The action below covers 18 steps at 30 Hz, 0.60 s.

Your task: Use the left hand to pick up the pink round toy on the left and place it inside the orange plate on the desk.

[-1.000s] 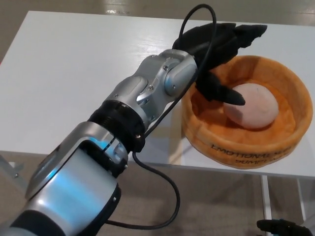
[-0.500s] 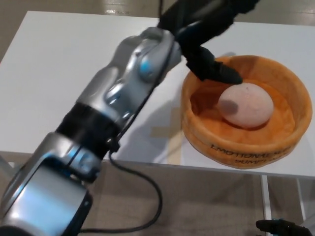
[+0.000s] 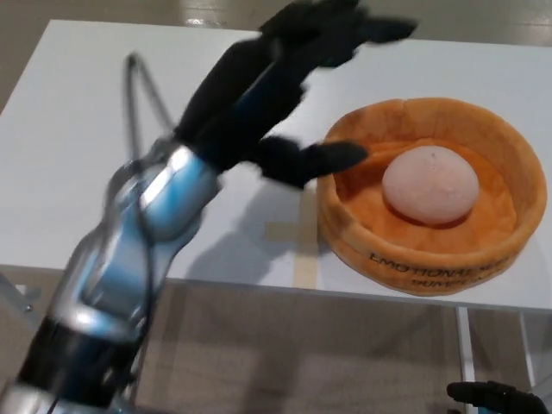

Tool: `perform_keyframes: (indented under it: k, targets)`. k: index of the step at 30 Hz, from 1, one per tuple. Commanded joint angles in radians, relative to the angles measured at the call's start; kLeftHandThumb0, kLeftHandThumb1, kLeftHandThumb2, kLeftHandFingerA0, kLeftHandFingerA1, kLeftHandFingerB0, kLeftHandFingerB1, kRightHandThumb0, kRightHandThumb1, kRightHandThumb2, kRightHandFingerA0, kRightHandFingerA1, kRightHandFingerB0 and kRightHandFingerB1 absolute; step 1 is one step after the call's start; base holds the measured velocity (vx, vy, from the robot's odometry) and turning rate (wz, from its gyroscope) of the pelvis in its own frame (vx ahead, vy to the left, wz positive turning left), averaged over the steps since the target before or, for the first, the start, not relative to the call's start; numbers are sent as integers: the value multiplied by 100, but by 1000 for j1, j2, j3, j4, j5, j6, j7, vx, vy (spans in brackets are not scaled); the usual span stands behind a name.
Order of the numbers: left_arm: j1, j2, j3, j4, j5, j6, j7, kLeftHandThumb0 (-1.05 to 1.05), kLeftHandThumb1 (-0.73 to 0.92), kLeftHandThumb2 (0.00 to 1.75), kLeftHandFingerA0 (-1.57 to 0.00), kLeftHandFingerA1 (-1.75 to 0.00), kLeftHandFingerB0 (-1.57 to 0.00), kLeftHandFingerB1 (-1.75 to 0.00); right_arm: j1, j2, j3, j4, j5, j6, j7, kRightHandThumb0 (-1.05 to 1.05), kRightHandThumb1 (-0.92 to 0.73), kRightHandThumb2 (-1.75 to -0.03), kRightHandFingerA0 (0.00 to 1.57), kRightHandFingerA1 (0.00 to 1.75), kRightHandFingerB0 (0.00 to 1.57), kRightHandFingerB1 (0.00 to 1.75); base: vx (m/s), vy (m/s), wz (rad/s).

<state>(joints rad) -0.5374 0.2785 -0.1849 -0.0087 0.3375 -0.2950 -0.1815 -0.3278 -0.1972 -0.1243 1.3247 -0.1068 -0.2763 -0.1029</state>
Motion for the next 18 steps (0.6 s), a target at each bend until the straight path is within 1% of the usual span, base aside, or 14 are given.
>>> perform_keyframes:
  k: [1,2,3,4,7,8,9,11,12,14,15,16,17,18]
  targets:
    - [628,256,173,-346,-691,-99,-419,-10,60,59,-30,-36,-50,-36,10,-29,5,5,-9,-4,9,-29,-54,-56,79,66,76,53,0,0,0]
    - [662,248,176,-312,-730,-85,-463,-4,61,57,-41,-39,-54,-38,9,-31,5,5,-9,-2,10,-29,-54,-56,80,65,76,52,0,0,0]
    - [688,243,178,-287,-760,-74,-495,-4,61,57,-41,-39,-54,-38,8,-33,5,5,-9,1,11,-29,-54,-56,80,65,76,52,0,0,0]
    - [724,235,182,-255,-794,-45,-532,-7,58,57,-46,-39,-57,-38,8,-35,5,5,-8,2,11,-30,-54,-56,79,65,76,52,0,0,0]
    - [763,211,173,-171,-779,-24,-552,-13,57,59,-50,-42,-57,-41,9,-33,6,5,-10,3,3,-28,-55,-56,80,66,76,52,0,0,0]
    - [783,195,160,-93,-728,-7,-543,-7,58,57,-52,-41,-58,-39,9,-30,9,6,-13,4,-1,-28,-55,-56,78,65,76,52,0,0,0]
    - [786,190,156,-65,-709,8,-539,-3,59,56,-54,-40,-57,-39,8,-28,10,5,-13,5,-1,-29,-55,-56,79,67,77,52,0,0,0]
    - [788,184,155,-42,-697,23,-540,-3,59,56,-54,-40,-57,-39,7,-26,11,5,-14,7,0,-29,-55,-56,79,67,77,52,0,0,0]
    - [783,174,150,-1,-677,34,-539,0,58,56,-56,-43,-57,-41,6,-26,14,6,-17,12,-3,-31,-55,-57,80,65,76,51,0,0,0]
    - [779,163,146,45,-657,44,-539,0,58,56,-56,-43,-57,-41,5,-26,17,7,-20,18,-7,-31,-55,-57,80,65,76,51,0,0,0]
    - [755,144,140,168,-605,28,-537,-4,59,57,-56,-47,-54,-43,6,-26,14,7,-16,15,-6,-29,-54,-56,80,67,77,52,0,0,0]
    - [748,139,139,201,-592,23,-537,-4,59,57,-56,-47,-54,-43,6,-26,13,7,-15,14,-6,-29,-54,-56,80,67,77,52,0,0,0]
    - [724,124,138,300,-535,-5,-500,-7,56,56,-60,-46,-57,-44,7,-29,14,6,-15,9,-1,-29,-55,-56,80,69,77,52,0,0,0]
    - [717,120,138,325,-522,-14,-491,-7,56,56,-60,-46,-57,-44,7,-30,15,6,-15,8,1,-29,-55,-56,80,69,77,52,0,0,0]
